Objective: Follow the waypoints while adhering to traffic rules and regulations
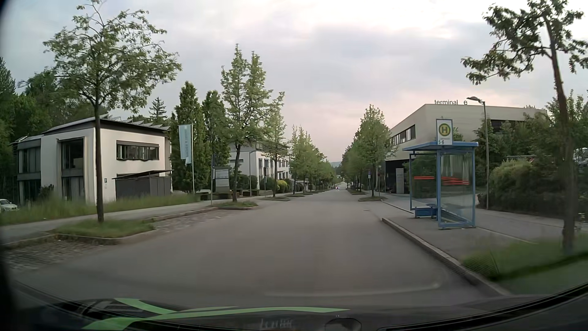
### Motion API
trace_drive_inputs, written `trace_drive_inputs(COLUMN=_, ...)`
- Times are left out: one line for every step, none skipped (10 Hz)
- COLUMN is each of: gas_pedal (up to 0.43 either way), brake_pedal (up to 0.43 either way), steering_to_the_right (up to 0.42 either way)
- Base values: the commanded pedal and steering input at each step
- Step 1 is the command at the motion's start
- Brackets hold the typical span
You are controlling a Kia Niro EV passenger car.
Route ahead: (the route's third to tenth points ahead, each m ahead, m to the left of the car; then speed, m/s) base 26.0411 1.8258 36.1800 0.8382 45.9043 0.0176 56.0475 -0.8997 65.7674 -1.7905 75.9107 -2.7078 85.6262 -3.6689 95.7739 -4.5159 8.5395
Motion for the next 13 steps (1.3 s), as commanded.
trace_drive_inputs(gas_pedal=0.02, brake_pedal=0.0, steering_to_the_right=0.031)
trace_drive_inputs(gas_pedal=0.02, brake_pedal=0.0, steering_to_the_right=0.029)
trace_drive_inputs(gas_pedal=0.02, brake_pedal=0.0, steering_to_the_right=0.025)
trace_drive_inputs(gas_pedal=0.02, brake_pedal=0.0, steering_to_the_right=0.021)
trace_drive_inputs(gas_pedal=0.02, brake_pedal=0.0, steering_to_the_right=0.018)
trace_drive_inputs(gas_pedal=0.02, brake_pedal=0.0, steering_to_the_right=0.015)
trace_drive_inputs(gas_pedal=0.02, brake_pedal=0.0, steering_to_the_right=0.013)
trace_drive_inputs(gas_pedal=0.02, brake_pedal=0.0, steering_to_the_right=0.012)
trace_drive_inputs(gas_pedal=0.02, brake_pedal=0.0, steering_to_the_right=0.011)
trace_drive_inputs(gas_pedal=0.02, brake_pedal=0.0, steering_to_the_right=0.008)
trace_drive_inputs(gas_pedal=0.02, brake_pedal=0.0, steering_to_the_right=0.007)
trace_drive_inputs(gas_pedal=0.02, brake_pedal=0.0, steering_to_the_right=0.007)
trace_drive_inputs(gas_pedal=0.02, brake_pedal=0.0, steering_to_the_right=0.007)
